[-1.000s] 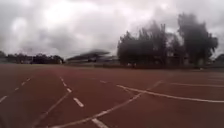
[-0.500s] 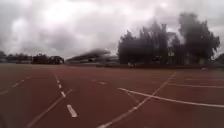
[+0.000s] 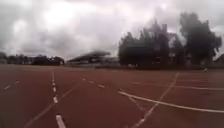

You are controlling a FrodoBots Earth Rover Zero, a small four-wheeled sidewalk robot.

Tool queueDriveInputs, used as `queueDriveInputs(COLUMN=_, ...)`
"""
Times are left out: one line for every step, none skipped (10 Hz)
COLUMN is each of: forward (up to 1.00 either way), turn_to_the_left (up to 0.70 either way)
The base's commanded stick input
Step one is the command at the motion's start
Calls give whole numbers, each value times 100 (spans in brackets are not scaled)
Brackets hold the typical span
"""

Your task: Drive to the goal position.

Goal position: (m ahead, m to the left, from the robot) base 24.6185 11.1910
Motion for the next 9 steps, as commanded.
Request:
queueDriveInputs(forward=70, turn_to_the_left=0)
queueDriveInputs(forward=70, turn_to_the_left=0)
queueDriveInputs(forward=70, turn_to_the_left=0)
queueDriveInputs(forward=70, turn_to_the_left=0)
queueDriveInputs(forward=70, turn_to_the_left=0)
queueDriveInputs(forward=70, turn_to_the_left=0)
queueDriveInputs(forward=70, turn_to_the_left=0)
queueDriveInputs(forward=70, turn_to_the_left=0)
queueDriveInputs(forward=70, turn_to_the_left=0)
